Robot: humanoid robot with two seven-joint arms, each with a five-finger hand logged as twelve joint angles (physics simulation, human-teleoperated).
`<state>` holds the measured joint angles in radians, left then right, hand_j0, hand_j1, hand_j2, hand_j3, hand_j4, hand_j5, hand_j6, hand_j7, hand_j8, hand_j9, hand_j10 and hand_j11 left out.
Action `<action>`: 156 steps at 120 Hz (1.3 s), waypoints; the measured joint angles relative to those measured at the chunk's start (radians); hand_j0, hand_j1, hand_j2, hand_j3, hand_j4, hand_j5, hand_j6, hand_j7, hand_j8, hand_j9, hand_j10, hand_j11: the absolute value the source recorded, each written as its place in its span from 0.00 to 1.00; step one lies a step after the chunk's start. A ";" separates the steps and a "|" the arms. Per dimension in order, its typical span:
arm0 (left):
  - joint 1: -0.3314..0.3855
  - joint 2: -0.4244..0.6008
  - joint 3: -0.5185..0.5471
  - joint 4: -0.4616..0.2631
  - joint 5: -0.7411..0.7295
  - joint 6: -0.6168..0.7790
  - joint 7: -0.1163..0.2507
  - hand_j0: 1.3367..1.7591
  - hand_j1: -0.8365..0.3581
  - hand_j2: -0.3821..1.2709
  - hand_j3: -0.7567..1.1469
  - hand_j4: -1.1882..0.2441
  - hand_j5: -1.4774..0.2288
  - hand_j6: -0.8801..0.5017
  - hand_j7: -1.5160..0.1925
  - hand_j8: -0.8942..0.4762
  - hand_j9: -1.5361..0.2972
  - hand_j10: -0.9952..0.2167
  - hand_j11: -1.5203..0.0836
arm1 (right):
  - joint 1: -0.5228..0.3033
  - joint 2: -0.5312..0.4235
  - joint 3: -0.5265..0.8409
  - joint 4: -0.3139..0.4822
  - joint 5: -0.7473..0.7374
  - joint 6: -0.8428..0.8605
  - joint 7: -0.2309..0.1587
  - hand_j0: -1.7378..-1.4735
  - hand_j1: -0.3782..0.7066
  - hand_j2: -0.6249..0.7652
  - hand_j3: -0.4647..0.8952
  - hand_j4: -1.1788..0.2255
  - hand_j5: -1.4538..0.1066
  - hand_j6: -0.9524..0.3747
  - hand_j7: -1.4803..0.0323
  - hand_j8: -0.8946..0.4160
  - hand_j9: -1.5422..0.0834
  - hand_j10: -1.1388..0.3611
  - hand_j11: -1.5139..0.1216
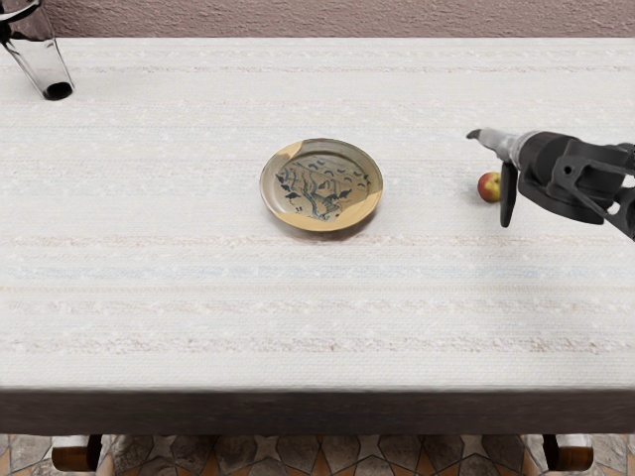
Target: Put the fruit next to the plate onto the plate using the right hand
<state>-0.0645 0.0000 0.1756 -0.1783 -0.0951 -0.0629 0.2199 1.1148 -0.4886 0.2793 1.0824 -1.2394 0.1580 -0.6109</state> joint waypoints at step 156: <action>0.000 0.000 0.000 0.000 0.000 0.000 0.001 0.76 0.99 0.23 0.40 0.83 0.87 0.64 0.89 0.65 0.84 0.82 0.95 | 0.009 0.159 -0.053 -0.277 -0.039 -0.044 0.000 0.30 0.24 0.42 0.34 0.70 0.77 0.57 0.81 0.53 0.79 0.63 0.77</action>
<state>-0.0644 0.0000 0.1752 -0.1781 -0.0951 -0.0629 0.2204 1.1237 -0.3294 0.2265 0.8052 -1.2786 0.1140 -0.6109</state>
